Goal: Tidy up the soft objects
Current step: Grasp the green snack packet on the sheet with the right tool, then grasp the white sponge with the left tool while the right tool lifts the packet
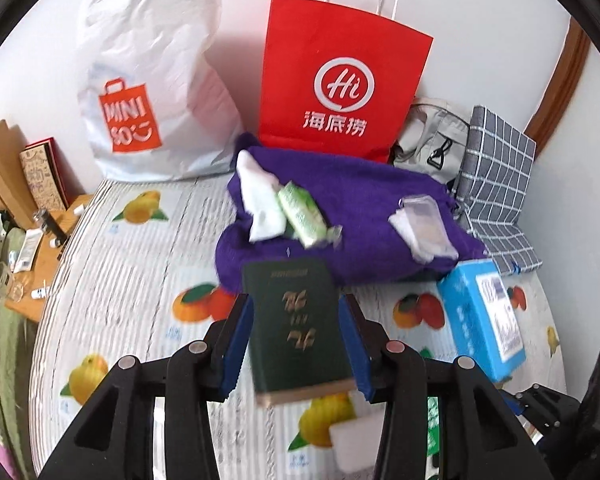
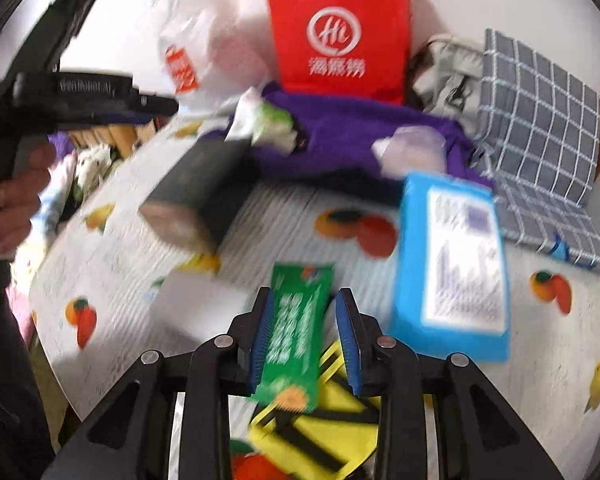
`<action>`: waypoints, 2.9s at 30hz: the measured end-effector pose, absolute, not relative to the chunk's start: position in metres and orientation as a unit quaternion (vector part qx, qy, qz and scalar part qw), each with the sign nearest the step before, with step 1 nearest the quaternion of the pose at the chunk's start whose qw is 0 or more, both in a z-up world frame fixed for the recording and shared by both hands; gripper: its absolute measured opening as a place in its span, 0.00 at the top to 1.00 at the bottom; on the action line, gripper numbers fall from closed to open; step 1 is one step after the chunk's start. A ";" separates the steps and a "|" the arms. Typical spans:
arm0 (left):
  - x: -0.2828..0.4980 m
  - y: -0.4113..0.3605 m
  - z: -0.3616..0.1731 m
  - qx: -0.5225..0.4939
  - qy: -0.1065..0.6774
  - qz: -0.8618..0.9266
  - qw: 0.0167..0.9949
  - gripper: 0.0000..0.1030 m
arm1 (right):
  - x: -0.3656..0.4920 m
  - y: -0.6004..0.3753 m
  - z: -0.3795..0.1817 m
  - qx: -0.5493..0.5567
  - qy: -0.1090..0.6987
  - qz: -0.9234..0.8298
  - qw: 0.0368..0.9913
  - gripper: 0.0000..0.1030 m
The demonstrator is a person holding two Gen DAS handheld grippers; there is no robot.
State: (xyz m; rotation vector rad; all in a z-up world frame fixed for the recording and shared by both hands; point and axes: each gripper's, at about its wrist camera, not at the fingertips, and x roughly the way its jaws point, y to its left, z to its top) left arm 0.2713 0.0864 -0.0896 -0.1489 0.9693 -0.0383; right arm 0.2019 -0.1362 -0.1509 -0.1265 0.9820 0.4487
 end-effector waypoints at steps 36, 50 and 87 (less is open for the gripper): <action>0.213 0.106 -0.125 -0.087 0.482 -0.021 0.871 0.59 | 0.188 -0.115 -0.176 -0.095 0.473 0.195 0.854 0.82; 0.215 0.123 -0.136 -0.099 0.479 -0.023 0.872 0.59 | 0.214 -0.096 -0.204 -0.119 0.485 0.165 0.851 0.53; 0.209 -0.011 -0.187 -0.087 0.549 -0.053 0.830 0.22 | 0.114 -0.237 -0.155 -0.026 0.419 0.084 0.904 0.65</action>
